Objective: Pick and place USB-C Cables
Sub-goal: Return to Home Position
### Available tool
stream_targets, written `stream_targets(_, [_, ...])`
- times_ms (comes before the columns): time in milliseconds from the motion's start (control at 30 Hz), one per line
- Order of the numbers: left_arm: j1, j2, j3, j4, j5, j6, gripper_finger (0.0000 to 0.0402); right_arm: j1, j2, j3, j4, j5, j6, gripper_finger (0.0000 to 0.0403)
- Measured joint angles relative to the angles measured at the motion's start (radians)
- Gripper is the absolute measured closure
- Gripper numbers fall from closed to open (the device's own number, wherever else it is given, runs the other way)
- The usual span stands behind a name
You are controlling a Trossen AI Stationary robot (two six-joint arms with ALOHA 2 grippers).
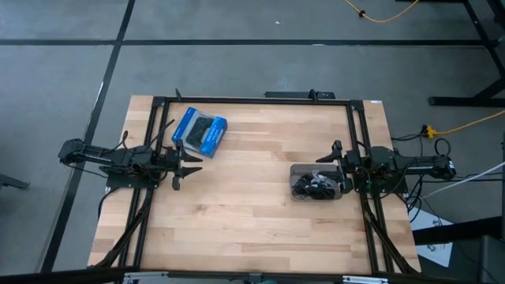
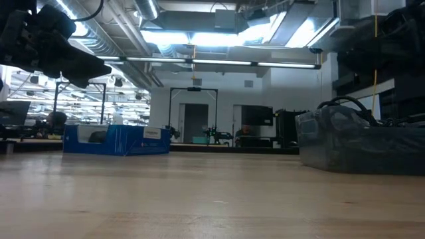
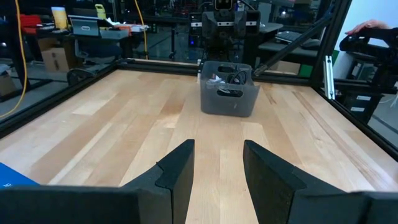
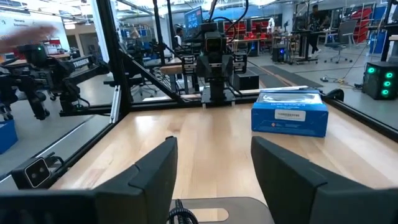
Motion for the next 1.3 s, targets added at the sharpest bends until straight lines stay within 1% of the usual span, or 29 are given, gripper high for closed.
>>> stream_targets(233, [0.000, -0.005, 0.000, 0.000, 0.000, 0.000, 0.0271, 0.000, 0.000, 0.000, 0.000, 0.000, 0.000, 0.0194])
stream_targets(533, [0.024, -0.107, 0.000, 0.000, 0.003, 0.000, 0.0271, 0.000, 0.000, 0.000, 0.000, 0.000, -0.001, 0.0194])
stream_targets(800, [0.065, -0.107, 0.001, -0.002, 0.004, 0.001, 0.0271, 0.000, 0.000, -0.001, 0.000, 0.000, -0.001, 0.0194])
stream_targets(1300, [0.066, -0.099, 0.001, -0.001, 0.003, 0.001, 0.0271, 0.000, 0.003, -0.002, 0.000, 0.000, 0.000, 0.0194])
